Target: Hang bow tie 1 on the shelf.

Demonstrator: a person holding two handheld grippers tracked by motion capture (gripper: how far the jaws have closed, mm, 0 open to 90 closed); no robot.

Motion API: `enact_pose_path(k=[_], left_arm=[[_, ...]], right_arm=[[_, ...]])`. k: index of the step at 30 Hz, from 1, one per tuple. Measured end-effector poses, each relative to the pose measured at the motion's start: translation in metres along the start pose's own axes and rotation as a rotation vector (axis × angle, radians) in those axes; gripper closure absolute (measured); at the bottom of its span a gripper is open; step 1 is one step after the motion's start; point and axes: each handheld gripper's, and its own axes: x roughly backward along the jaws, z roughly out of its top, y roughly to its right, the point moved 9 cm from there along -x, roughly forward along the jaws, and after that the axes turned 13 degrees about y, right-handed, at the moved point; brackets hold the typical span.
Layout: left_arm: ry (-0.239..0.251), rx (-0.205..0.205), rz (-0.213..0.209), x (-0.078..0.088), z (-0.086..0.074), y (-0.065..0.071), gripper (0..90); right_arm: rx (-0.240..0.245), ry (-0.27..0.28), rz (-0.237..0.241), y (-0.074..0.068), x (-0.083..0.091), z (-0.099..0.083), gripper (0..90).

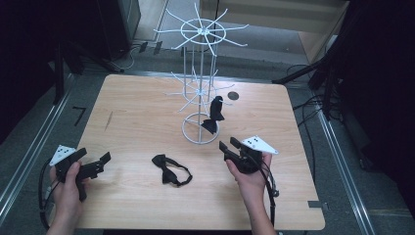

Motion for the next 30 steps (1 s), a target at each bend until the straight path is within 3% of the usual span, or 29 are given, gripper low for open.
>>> enact_pose_path(k=[13,30], left_arm=[[0.002,0.003,0.0,0.0,0.0,0.0,0.2],[0.002,0.003,0.001,0.0,0.0,0.0,0.1]], right_arm=[[0.024,-0.068,0.036,-0.024,-0.007,-0.031,51.7],[0.037,-0.123,0.092,-0.056,-0.015,-0.051,50.6]])
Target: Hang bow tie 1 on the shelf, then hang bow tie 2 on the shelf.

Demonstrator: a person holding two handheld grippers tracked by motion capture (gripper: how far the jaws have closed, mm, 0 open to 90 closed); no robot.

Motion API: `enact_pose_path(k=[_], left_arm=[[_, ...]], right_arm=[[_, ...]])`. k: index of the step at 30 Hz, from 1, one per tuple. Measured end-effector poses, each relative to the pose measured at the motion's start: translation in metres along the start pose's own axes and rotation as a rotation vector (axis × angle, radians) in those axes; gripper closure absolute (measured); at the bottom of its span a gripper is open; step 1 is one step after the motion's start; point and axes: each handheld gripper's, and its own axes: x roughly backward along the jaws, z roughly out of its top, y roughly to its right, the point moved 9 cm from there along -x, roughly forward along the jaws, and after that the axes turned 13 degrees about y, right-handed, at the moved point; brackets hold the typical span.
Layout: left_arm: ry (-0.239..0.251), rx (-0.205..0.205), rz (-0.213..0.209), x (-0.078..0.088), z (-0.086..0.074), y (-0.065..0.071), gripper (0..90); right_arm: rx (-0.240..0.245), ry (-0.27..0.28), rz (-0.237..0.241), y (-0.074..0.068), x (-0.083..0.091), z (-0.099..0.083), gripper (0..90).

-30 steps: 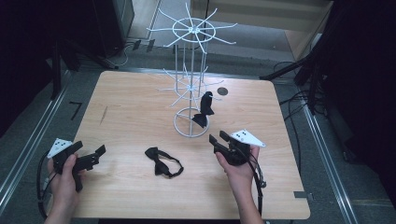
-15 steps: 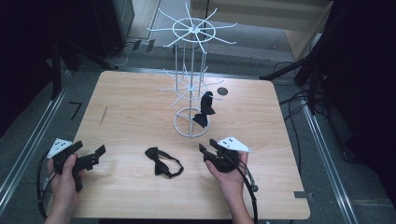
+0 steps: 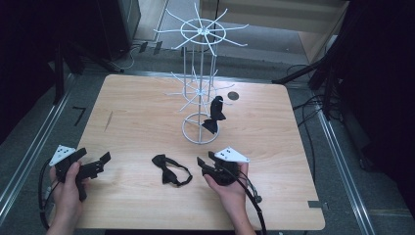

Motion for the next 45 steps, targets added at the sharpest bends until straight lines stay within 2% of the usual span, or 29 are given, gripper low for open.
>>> enact_pose_path(k=[4,7,11,26,29,36,41,43,45], left_arm=[[0.001,-0.001,0.0,0.0,0.0,0.0,0.2],[0.0,-0.001,-0.001,0.0,0.0,0.0,0.2],[0.0,-0.001,-0.002,0.0,0.0,0.0,0.2],[-0.004,-0.001,-0.007,-0.001,0.0,0.0,0.2],[-0.005,-0.001,-0.008,0.0,0.0,0.0,0.2],[-0.006,0.0,-0.007,-0.001,0.0,0.0,0.2],[-0.006,0.0,-0.006,-0.001,0.0,0.0,0.2],[-0.006,0.0,-0.007,-0.001,0.0,0.0,0.1],[-0.005,-0.001,-0.007,-0.001,0.0,0.0,0.2]], right_arm=[[-0.025,-0.009,0.002,-0.004,-0.004,-0.003,50.5],[-0.009,-0.019,-0.003,-0.007,-0.007,-0.006,50.9],[-0.013,-0.02,-0.006,-0.009,-0.009,-0.008,51.4],[-0.01,-0.078,0.031,-0.029,-0.023,-0.022,54.6],[-0.014,-0.097,0.058,-0.034,-0.025,-0.026,58.0],[-0.023,-0.126,0.083,-0.039,-0.026,-0.031,62.0],[0.011,-0.166,0.092,-0.043,-0.028,-0.038,67.1],[0.028,-0.185,0.091,-0.044,-0.028,-0.043,72.9],[0.029,-0.185,0.09,-0.044,-0.028,-0.043,75.0]])
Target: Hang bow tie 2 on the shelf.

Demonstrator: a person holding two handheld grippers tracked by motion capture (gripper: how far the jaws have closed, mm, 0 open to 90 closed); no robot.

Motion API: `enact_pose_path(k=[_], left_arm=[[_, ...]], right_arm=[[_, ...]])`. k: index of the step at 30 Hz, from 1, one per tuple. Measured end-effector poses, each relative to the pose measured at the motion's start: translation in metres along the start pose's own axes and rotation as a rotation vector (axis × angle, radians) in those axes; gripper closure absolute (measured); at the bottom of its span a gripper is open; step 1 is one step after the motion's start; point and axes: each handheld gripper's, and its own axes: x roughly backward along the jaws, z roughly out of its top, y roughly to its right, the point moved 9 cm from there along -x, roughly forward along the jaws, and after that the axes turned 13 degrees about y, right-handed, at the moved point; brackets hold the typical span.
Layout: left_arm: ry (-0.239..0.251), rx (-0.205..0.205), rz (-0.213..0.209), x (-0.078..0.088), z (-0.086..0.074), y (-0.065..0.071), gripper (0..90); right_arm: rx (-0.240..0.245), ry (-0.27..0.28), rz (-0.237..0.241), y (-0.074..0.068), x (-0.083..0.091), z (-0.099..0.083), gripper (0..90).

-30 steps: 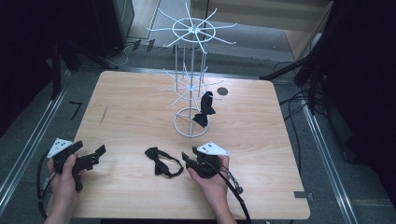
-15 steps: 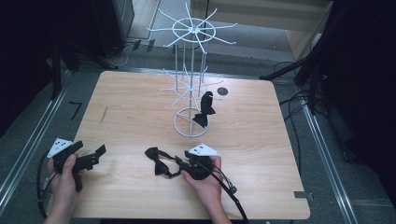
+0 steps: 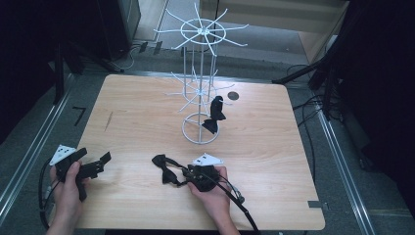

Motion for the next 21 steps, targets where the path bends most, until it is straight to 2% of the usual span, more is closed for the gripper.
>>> enact_pose_path(k=[5,11,21], left_arm=[[0.003,-0.001,0.001,0.0,0.0,0.0,0.2],[0.0,0.002,0.0,0.0,0.0,0.0,0.2],[0.001,-0.001,0.0,0.0,0.0,0.0,0.2]], right_arm=[[0.015,-0.008,0.0,-0.001,0.0,-0.001,86.8],[0.048,0.02,-0.016,-0.001,0.004,0.004,88.7],[0.102,0.163,-0.06,0.005,0.021,0.031,89.1]])
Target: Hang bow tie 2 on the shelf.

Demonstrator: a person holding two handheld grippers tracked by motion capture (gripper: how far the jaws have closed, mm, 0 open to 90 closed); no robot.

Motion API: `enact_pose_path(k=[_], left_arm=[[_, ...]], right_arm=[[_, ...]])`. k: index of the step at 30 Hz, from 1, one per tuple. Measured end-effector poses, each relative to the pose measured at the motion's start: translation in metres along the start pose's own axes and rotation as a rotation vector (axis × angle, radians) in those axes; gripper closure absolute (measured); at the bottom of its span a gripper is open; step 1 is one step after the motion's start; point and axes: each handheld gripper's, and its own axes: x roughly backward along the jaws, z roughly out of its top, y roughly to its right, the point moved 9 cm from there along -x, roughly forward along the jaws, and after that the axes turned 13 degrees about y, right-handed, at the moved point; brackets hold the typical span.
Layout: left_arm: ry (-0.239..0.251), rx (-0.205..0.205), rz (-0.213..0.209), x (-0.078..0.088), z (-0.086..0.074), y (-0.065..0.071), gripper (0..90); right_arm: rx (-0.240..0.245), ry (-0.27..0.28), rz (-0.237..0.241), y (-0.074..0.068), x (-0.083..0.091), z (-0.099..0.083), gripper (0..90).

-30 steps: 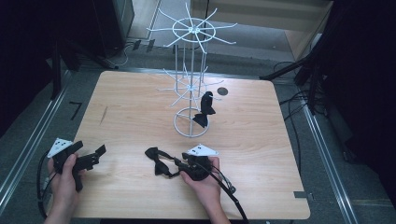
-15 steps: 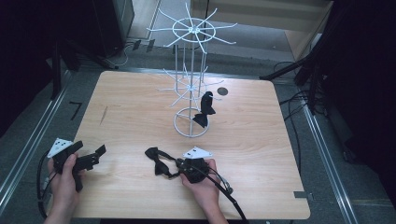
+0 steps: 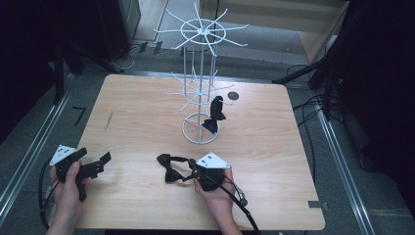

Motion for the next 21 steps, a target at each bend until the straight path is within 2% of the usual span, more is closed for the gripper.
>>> enact_pose_path(k=[2,11,21], left_arm=[[0.0,0.0,0.0,0.0,0.0,0.0,0.2],[0.0,0.001,-0.002,0.0,0.0,0.0,0.2],[0.001,0.0,-0.002,0.0,0.0,0.0,0.2]], right_arm=[[0.013,0.046,-0.017,0.005,0.005,0.011,89.1],[0.03,0.113,-0.054,0.017,0.017,0.033,89.1],[0.034,0.162,-0.07,0.026,0.027,0.048,89.1]])
